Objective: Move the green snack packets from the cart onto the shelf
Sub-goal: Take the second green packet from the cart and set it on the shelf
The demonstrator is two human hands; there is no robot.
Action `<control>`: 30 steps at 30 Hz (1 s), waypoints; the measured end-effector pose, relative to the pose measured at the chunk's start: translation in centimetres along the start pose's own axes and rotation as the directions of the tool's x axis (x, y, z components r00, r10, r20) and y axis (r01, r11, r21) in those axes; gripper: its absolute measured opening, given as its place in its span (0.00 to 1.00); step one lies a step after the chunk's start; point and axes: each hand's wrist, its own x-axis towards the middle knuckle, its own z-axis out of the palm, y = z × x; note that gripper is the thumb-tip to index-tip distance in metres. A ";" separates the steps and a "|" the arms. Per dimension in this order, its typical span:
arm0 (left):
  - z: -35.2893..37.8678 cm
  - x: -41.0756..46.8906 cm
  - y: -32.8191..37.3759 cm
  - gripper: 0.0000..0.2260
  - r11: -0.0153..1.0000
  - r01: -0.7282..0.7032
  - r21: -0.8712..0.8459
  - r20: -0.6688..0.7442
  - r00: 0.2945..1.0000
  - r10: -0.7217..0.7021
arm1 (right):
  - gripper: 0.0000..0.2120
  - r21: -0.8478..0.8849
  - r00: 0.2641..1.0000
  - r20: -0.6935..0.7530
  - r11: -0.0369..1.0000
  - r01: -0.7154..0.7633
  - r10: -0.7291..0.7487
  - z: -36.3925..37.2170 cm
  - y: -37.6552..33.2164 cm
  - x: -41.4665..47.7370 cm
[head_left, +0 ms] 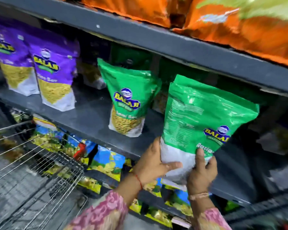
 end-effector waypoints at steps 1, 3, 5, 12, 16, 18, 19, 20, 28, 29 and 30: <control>0.5 1.4 0.0 0.36 1.000 0.017 -0.006 0.013 1.000 -0.017 | 0.07 -0.016 1.000 -0.011 1.000 0.008 -0.008 0.0 0.3 1.1; 0.8 4.2 -0.4 0.35 0.998 0.048 -0.044 0.023 0.999 -0.047 | 0.05 -0.027 0.999 -0.031 1.000 0.011 -0.012 0.8 1.0 3.0; 0.6 6.5 -0.8 0.34 0.996 0.081 -0.047 0.026 0.996 -0.080 | 0.07 -0.035 0.999 -0.035 0.999 0.004 -0.005 1.9 1.9 4.2; -0.4 10.9 -1.6 0.32 0.981 0.168 -0.096 0.053 0.985 -0.164 | 0.19 -0.208 0.999 0.006 0.977 -0.036 0.038 3.5 4.4 6.7; -0.5 11.6 -2.6 0.32 0.976 0.194 -0.100 0.070 0.980 -0.187 | 0.14 -0.267 0.998 0.019 0.963 -0.045 0.052 3.5 5.5 6.8; -0.4 11.7 -3.2 0.33 0.976 0.193 -0.102 0.084 0.979 -0.185 | 0.10 -0.294 0.999 0.015 0.955 -0.042 0.049 3.5 5.4 6.6; -0.4 11.7 -3.4 0.34 0.976 0.189 -0.109 0.081 0.980 -0.181 | 0.10 -0.308 0.998 0.026 0.950 -0.045 0.055 3.5 5.2 6.5; -0.3 11.7 -3.6 0.34 0.976 0.187 -0.115 0.075 0.981 -0.179 | 0.12 -0.318 0.997 0.037 0.947 -0.046 0.061 3.6 5.0 6.5; 1.0 10.3 -3.7 0.27 0.979 0.101 -0.175 -0.061 0.992 -0.113 | 0.43 -0.616 0.999 -0.037 0.788 -0.006 -0.021 2.2 5.5 1.1; 1.5 9.9 -3.4 0.27 0.979 0.108 -0.174 -0.117 0.985 -0.130 | 0.43 -0.639 1.000 -0.018 0.769 -0.002 -0.012 2.3 5.8 0.3; 2.1 9.5 -3.1 0.28 0.979 0.123 -0.164 -0.168 0.974 -0.151 | 0.44 -0.662 1.000 -0.007 0.749 -0.008 0.004 2.4 6.1 -0.1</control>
